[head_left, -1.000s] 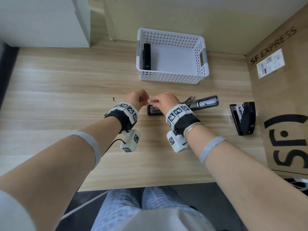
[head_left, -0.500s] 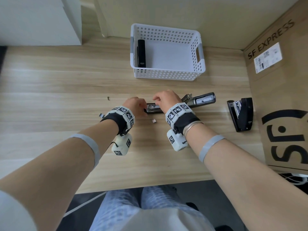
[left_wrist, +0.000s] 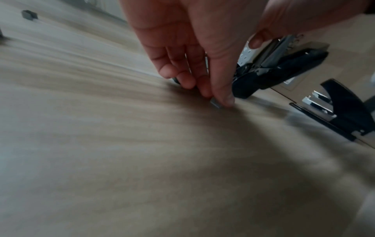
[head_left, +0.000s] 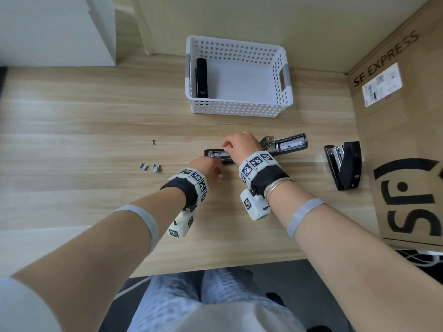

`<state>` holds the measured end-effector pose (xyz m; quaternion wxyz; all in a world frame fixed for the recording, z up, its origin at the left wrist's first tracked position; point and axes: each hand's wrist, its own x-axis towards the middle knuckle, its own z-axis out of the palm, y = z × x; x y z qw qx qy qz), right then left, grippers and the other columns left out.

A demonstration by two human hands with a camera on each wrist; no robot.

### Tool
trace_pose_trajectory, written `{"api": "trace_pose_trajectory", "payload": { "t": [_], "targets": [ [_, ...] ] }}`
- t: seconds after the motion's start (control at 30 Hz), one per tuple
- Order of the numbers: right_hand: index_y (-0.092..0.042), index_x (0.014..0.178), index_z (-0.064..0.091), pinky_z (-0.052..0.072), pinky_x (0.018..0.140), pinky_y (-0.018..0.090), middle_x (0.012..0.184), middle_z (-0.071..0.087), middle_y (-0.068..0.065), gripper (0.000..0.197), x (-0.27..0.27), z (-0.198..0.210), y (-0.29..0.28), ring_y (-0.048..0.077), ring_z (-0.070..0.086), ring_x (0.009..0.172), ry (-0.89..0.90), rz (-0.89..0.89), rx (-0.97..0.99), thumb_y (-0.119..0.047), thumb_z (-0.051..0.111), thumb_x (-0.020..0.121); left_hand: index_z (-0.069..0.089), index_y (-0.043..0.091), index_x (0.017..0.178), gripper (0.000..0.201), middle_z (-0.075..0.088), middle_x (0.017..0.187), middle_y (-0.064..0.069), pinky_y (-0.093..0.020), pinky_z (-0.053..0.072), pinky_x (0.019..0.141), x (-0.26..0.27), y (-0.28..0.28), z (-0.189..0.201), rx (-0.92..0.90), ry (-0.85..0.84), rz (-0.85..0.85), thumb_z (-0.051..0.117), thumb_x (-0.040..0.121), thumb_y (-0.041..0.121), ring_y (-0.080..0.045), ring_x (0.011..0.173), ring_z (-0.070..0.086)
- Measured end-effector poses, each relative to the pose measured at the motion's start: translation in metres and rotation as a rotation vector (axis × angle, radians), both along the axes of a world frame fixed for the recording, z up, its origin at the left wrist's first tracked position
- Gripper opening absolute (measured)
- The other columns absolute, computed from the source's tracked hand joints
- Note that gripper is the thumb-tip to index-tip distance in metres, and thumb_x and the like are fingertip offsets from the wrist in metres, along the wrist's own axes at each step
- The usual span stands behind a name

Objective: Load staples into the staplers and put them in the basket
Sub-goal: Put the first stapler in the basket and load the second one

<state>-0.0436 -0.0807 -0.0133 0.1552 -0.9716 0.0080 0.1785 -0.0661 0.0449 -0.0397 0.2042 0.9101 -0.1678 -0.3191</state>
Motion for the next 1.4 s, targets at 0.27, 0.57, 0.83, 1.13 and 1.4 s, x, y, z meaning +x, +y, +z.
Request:
{"api": "trace_pose_trajectory", "payload": {
  "t": [0.27, 0.57, 0.83, 1.13, 1.4],
  "targets": [
    [-0.023, 0.104, 0.071, 0.042, 0.106, 0.037, 0.105, 0.069, 0.006, 0.021, -0.006, 0.003, 0.001, 0.020, 0.062, 0.097, 0.019, 0.015, 0.016, -0.018, 0.054, 0.092, 0.060, 0.008, 0.101, 0.018, 0.061, 0.107, -0.014, -0.036, 0.048, 0.082, -0.008, -0.003, -0.006, -0.003, -0.060, 0.015, 0.056, 0.085, 0.016, -0.031, 0.099, 0.057],
    [-0.021, 0.106, 0.071, 0.048, 0.086, 0.029, 0.108, 0.070, 0.001, 0.022, -0.009, 0.012, -0.001, 0.019, 0.060, 0.107, 0.058, 0.077, 0.032, -0.017, 0.053, 0.095, 0.060, 0.006, 0.102, 0.019, 0.058, 0.112, -0.014, -0.034, 0.047, 0.085, -0.007, 0.016, -0.003, -0.059, -0.043, 0.041, 0.056, 0.085, 0.012, -0.031, 0.100, 0.058],
    [-0.021, 0.114, 0.069, 0.047, 0.090, 0.031, 0.107, 0.071, 0.008, 0.025, -0.007, 0.028, 0.008, 0.024, 0.061, 0.104, 0.216, 0.153, 0.152, -0.026, 0.057, 0.093, 0.060, 0.000, 0.095, 0.015, 0.068, 0.095, -0.020, -0.035, 0.047, 0.075, 0.010, 0.018, 0.017, -0.247, -0.207, 0.295, 0.058, 0.082, 0.007, -0.033, 0.089, 0.062],
    [-0.013, 0.109, 0.070, 0.048, 0.090, 0.028, 0.106, 0.072, 0.006, 0.021, -0.001, 0.032, 0.006, 0.022, 0.064, 0.102, 0.134, 0.054, 0.099, -0.014, 0.064, 0.088, 0.056, 0.001, 0.092, 0.017, 0.066, 0.093, -0.017, -0.027, 0.037, 0.065, 0.023, 0.018, 0.018, -0.270, -0.227, 0.336, 0.064, 0.081, 0.011, -0.023, 0.072, 0.052],
    [-0.015, 0.103, 0.070, 0.045, 0.074, 0.027, 0.106, 0.068, 0.009, 0.016, -0.002, 0.020, 0.006, 0.027, 0.063, 0.099, 0.192, 0.104, -0.091, -0.014, 0.059, 0.091, 0.062, 0.005, 0.103, 0.022, 0.066, 0.108, -0.014, -0.030, 0.046, 0.087, 0.018, 0.020, 0.007, -0.241, -0.115, 0.317, 0.064, 0.082, 0.013, -0.026, 0.100, 0.061]
  ]
}}
